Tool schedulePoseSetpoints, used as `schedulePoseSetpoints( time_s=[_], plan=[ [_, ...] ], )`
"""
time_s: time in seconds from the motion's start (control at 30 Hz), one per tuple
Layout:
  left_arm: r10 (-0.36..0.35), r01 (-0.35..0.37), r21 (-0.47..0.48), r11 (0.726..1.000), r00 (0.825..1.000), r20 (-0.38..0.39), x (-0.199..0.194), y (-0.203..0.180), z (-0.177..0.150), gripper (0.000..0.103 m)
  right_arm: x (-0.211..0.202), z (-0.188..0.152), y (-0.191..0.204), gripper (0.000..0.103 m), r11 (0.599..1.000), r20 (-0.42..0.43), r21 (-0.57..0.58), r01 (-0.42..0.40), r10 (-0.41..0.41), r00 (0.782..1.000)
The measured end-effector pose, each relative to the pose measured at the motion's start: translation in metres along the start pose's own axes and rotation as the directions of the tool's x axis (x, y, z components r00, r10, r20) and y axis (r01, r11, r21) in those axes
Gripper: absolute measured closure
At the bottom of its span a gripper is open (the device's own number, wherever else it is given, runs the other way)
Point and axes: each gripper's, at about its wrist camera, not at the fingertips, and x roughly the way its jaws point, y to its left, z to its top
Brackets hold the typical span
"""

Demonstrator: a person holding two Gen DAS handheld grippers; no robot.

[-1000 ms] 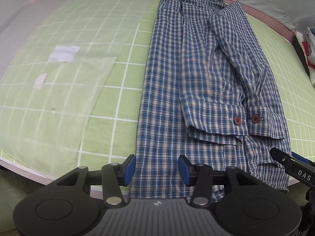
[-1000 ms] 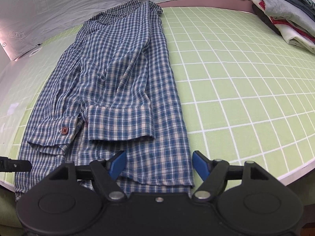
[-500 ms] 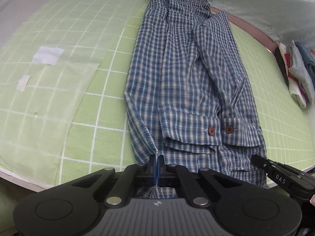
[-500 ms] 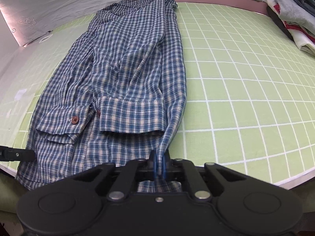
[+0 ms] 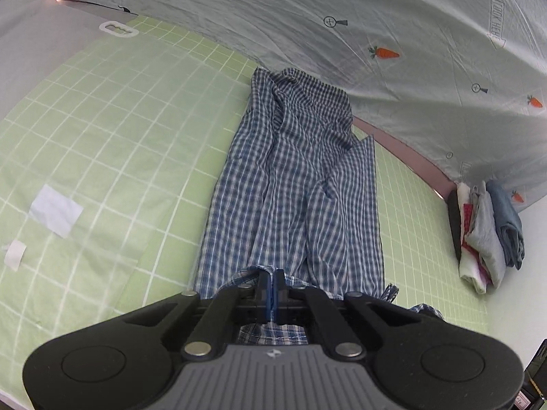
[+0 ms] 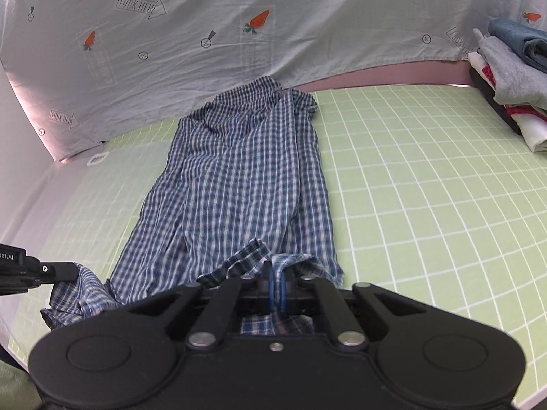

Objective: Fold clothes
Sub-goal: 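Grasp the shirt hem with both grippers, then fold the hem up toward the collar with both grippers and release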

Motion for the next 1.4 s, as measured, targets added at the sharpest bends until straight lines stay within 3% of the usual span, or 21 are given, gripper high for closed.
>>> schedulePoseSetpoints(
  time_s=[0.17, 0.3, 0.57, 0.7, 0.87, 0.97, 1.13, 1.27, 1.4],
  plan=[
    [-0.001, 0.002, -0.038, 0.999, 1.000, 0.031, 0.021, -0.001, 0.036, 0.103, 0.028, 0.032, -0.004, 0.099, 1.000, 0.032, 0.017, 0.002, -0.002, 0.999],
    [0.024, -0.023, -0.045, 0.999, 1.000, 0.013, 0.053, -0.001, 0.061, 0.103, 0.059, 0.053, -0.009, 0.099, 1.000, 0.018, 0.021, 0.015, -0.015, 1.000],
    [0.092, -0.104, -0.096, 0.990, 0.989, -0.118, 0.134, 0.016, 0.083, 0.103, 0.145, 0.063, -0.024, 0.098, 0.998, -0.128, 0.048, 0.036, -0.030, 0.991],
    [0.108, -0.123, -0.095, 0.988, 0.983, -0.149, 0.151, 0.019, 0.080, 0.102, 0.169, 0.060, -0.024, 0.097, 0.998, -0.179, 0.033, 0.046, -0.040, 0.983],
    [0.106, -0.116, -0.088, 0.989, 0.988, -0.111, 0.138, 0.016, 0.079, 0.099, 0.167, 0.060, -0.024, 0.092, 0.999, -0.166, 0.028, 0.042, -0.036, 0.985],
    [0.096, -0.100, -0.087, 0.991, 0.994, -0.045, 0.117, 0.014, 0.082, 0.081, 0.154, 0.064, -0.025, 0.076, 0.998, -0.118, 0.054, 0.033, -0.027, 0.993],
    [0.106, -0.102, -0.075, 0.992, 0.993, 0.052, 0.081, 0.014, 0.086, 0.072, 0.117, 0.067, -0.029, 0.073, 0.993, -0.007, 0.091, 0.073, -0.072, 0.997],
    [0.122, -0.119, -0.070, 0.990, 0.992, 0.038, 0.073, 0.019, 0.073, 0.069, 0.098, 0.053, -0.037, 0.073, 0.988, 0.008, 0.093, 0.126, -0.127, 0.992],
    [0.126, -0.126, -0.069, 0.990, 0.992, -0.004, 0.072, 0.024, 0.056, 0.069, 0.094, 0.030, -0.039, 0.073, 0.986, -0.045, 0.080, 0.146, -0.143, 0.989]
  ],
)
